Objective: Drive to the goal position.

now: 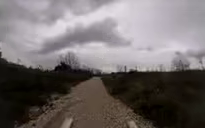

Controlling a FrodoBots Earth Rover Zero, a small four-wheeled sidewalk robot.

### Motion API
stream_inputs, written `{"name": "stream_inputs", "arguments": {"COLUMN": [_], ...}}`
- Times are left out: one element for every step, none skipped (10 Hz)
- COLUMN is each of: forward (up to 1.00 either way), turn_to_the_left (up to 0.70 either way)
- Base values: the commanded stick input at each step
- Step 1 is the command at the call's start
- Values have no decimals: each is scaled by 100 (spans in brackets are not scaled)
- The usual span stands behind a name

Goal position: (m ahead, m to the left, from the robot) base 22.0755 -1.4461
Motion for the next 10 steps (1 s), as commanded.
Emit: {"name": "stream_inputs", "arguments": {"forward": [70, 70, 70, 70, 70, 70, 70, 70, 70, 70], "turn_to_the_left": [0, 0, 0, 0, 0, 0, 0, 0, 0, 0]}}
